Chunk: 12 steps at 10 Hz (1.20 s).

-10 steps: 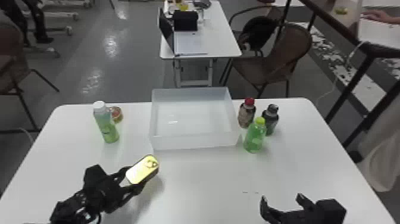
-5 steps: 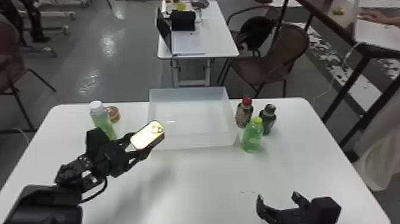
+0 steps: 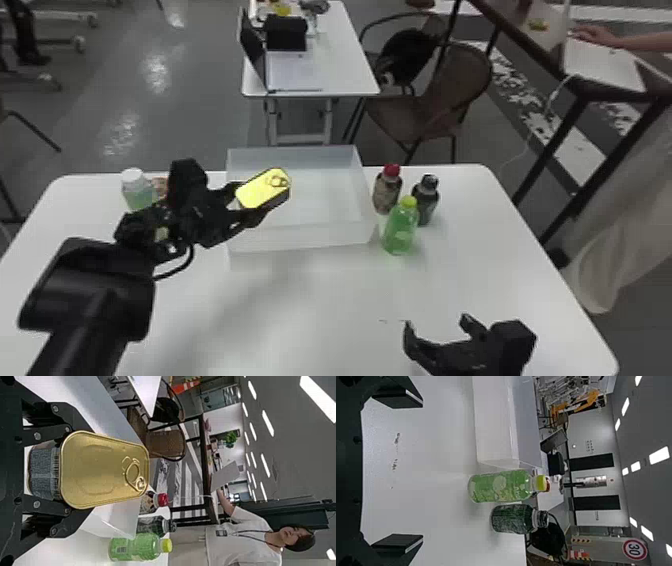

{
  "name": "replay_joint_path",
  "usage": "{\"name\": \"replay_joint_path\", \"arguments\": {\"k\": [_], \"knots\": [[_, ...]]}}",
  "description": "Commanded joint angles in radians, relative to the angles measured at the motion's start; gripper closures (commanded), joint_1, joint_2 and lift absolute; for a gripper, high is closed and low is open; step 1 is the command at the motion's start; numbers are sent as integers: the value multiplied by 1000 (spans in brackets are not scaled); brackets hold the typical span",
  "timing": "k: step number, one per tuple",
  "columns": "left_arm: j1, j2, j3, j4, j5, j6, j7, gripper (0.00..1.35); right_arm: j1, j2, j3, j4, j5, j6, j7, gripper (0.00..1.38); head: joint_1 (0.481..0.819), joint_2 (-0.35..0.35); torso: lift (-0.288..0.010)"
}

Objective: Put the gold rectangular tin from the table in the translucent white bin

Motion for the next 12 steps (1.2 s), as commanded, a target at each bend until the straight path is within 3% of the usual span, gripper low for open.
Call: {"name": "replay_joint_path", "arguments": {"k": [1,3,7,9,10,12], "knots": [[-109,-7,-34,158,-37,31,-5,823,-8,0,0,8,-2,0,4,104,695,-112,-27],[-223,-8,-44,333,-120,22,-2,823,-28,0,8,26,-5,2,14,104,695,-121,-27],[-322,12,-91,448,-281,4,56,800,-57,0,12,49,-6,0,34,104,695,-91,-27],[-312,24,-105,448,-286,-35,69,321,-46,0,12,48,-11,2,34,104,695,-81,-27],[-312,26,-105,446,-278,-53,69,186,-43,2,12,45,-11,2,34,104,695,-80,-27],[-301,24,-107,423,-223,-79,58,119,-42,0,11,42,-12,0,34,104,695,-84,-27]]}}
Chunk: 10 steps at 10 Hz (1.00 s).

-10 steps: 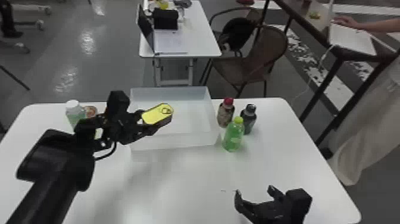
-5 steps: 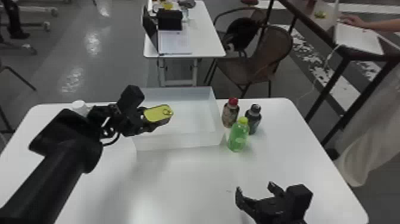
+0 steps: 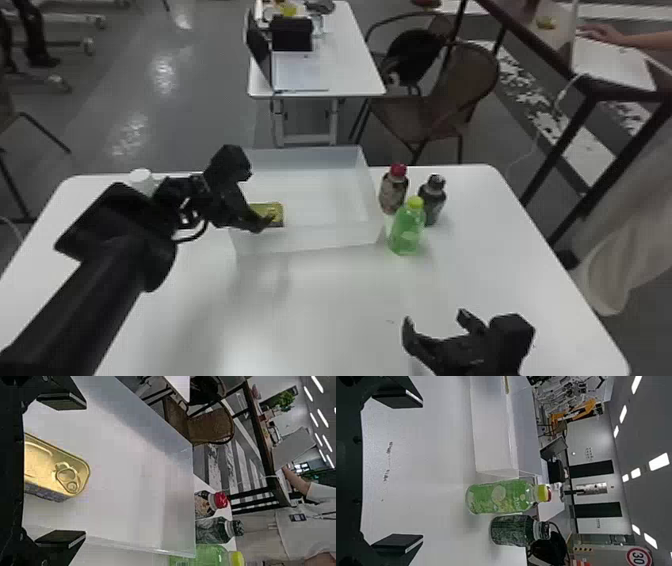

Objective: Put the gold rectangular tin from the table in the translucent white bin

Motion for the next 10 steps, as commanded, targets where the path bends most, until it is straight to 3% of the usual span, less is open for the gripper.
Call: {"name": "replay_joint_path", "arguments": {"k": [1,3,6,8,10], "knots": [[44,-1,14,-70,45,-7,-6,119,4,-1,-2,-6,0,0,0,104,695,-88,-27],[196,-11,104,-259,98,10,-7,121,2,-2,-2,-12,3,0,0,104,695,-95,-27],[465,-92,297,-543,184,35,17,119,8,-10,-5,-30,12,0,-2,104,695,-71,-27],[607,-92,394,-682,215,47,28,122,13,-21,-5,-46,20,0,-2,104,695,-27,-27],[764,-92,484,-780,310,36,85,124,30,-24,-5,-72,31,0,-20,104,695,41,-27]]}}
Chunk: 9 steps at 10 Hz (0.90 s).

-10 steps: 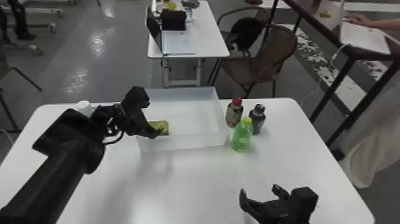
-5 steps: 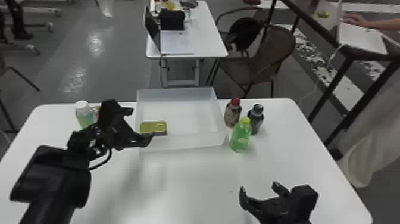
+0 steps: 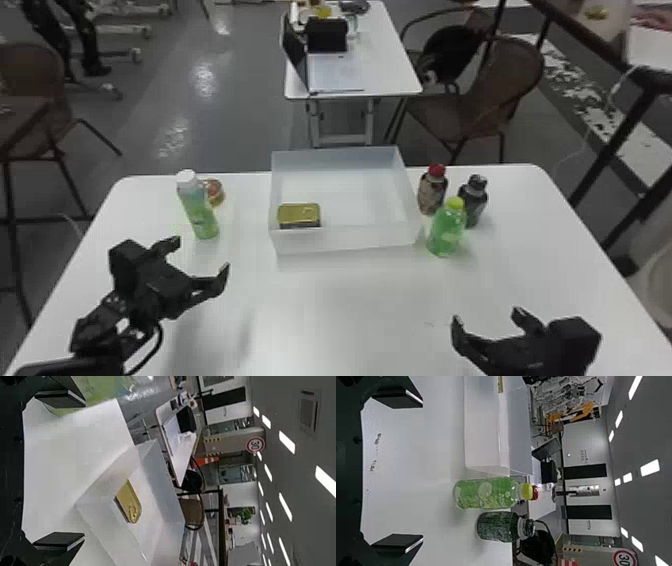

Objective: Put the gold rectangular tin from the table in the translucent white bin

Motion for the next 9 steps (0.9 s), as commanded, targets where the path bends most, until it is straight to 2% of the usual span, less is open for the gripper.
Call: {"name": "replay_joint_path", "arguments": {"k": [1,3,5,9], "knots": [[120,-3,45,-41,101,-27,58,124,15,-8,-2,-20,2,0,-13,104,695,64,-27],[233,-3,51,-47,205,-99,154,124,42,-23,0,-52,12,0,-37,104,695,140,-27],[310,-3,20,-47,297,-156,258,124,54,-24,-2,-77,44,0,-46,104,695,181,-27],[384,-3,-39,-47,368,-200,279,124,91,-23,0,-129,91,0,-53,102,695,190,-27]]}}
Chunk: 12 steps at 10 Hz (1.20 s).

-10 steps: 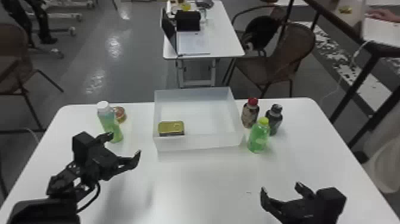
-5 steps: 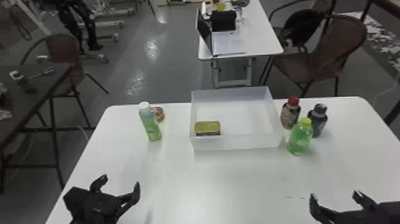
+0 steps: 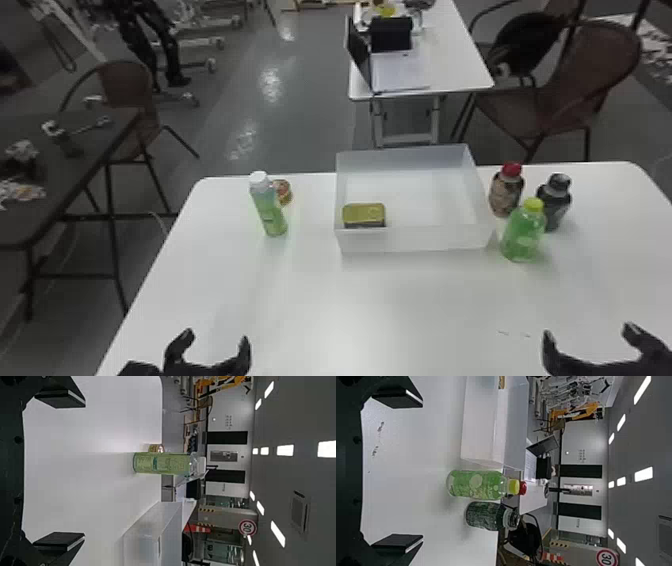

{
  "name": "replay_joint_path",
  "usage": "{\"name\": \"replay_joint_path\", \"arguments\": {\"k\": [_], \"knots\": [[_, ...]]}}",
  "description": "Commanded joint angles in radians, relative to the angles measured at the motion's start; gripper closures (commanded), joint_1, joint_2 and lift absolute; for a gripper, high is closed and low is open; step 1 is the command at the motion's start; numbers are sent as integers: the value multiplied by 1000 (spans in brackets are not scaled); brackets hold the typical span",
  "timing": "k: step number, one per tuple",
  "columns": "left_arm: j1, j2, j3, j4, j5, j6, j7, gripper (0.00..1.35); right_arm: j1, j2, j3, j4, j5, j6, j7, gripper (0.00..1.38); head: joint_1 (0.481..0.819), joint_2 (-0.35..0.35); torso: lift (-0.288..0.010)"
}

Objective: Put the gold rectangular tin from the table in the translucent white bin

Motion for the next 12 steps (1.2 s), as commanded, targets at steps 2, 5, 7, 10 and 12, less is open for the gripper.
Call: {"name": "replay_joint_path", "arguments": {"k": [2,5,7,10,12], "knots": [[5,-3,-44,0,13,4,7,124,11,0,0,-13,8,0,-1,101,695,173,-27],[3,-3,-64,0,20,7,24,124,11,0,0,-10,8,0,-1,101,695,144,-27],[2,-3,-68,0,22,7,24,124,13,-1,0,-7,6,0,-1,101,695,139,-27],[-1,-3,-81,2,26,7,24,124,18,-1,0,-9,5,0,-1,104,695,130,-27],[-4,-3,-84,3,31,10,24,124,21,-1,0,-9,0,0,-1,104,695,127,-27]]}}
